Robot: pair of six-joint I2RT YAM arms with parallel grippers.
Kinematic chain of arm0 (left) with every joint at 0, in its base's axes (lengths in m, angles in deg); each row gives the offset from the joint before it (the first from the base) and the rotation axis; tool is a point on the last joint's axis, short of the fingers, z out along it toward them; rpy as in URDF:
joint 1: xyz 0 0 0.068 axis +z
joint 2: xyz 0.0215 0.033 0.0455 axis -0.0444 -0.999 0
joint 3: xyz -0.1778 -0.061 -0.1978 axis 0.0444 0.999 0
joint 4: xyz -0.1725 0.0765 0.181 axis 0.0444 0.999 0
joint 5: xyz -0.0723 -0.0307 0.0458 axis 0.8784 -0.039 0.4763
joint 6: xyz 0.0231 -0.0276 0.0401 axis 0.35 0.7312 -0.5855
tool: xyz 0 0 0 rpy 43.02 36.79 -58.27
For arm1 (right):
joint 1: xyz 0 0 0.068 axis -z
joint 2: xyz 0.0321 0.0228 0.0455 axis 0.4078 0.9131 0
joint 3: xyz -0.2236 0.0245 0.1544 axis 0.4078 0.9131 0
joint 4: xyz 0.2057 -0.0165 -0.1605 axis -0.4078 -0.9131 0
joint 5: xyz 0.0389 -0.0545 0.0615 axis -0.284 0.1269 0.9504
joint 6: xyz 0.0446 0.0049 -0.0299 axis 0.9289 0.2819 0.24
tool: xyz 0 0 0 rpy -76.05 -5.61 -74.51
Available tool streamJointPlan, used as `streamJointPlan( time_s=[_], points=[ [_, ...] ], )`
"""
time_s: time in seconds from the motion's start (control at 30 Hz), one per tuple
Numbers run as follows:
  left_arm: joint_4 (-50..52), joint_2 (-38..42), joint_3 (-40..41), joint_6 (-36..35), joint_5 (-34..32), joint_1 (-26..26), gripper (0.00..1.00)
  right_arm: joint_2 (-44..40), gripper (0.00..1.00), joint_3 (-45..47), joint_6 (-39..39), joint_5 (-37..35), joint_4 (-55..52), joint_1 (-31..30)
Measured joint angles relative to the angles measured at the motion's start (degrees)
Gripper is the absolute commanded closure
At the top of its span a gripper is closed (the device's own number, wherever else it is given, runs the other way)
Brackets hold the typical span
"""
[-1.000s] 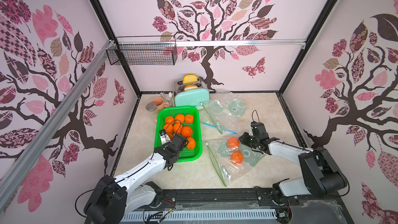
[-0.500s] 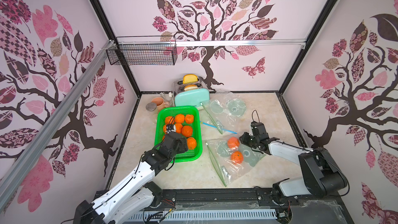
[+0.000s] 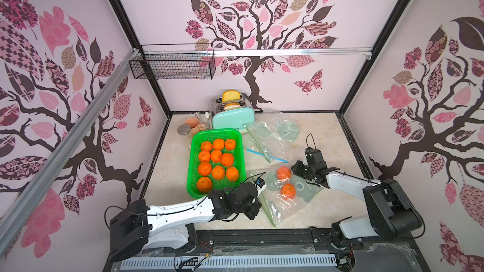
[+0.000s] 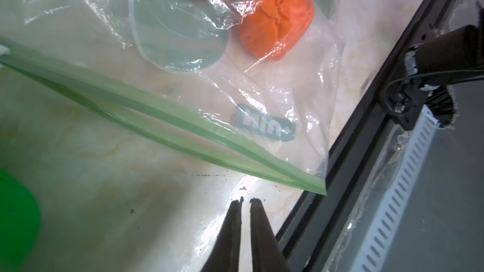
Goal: Open the zip-top bag and take out the orange
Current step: Place the orange in the basket, then adjust the zipper food storage bag at the center of the board.
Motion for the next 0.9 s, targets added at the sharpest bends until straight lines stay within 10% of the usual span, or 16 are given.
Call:
streamJointPlan(
  time_s=[0.27, 0.43, 0.9],
  points=[
    [-1.20, -7.96, -3.54, -1.57, -2.51, 0.04, 0.93, 0.00, 0.72, 0.00, -0.02, -0.02, -0.07, -0.02],
    [-3.37, -8.66, -3.61, -2.75, -2.14, 1.25, 0.75, -0.11, 0.72, 0.00, -0.04, -0.02, -0.13, -0.02],
    [-5.14, -5.99, 0.15, -2.14, -0.44, 4.96, 0.89, -11.04, 0.62, -2.49, -2.19, -4.09, -8.79, 0.00]
  ],
)
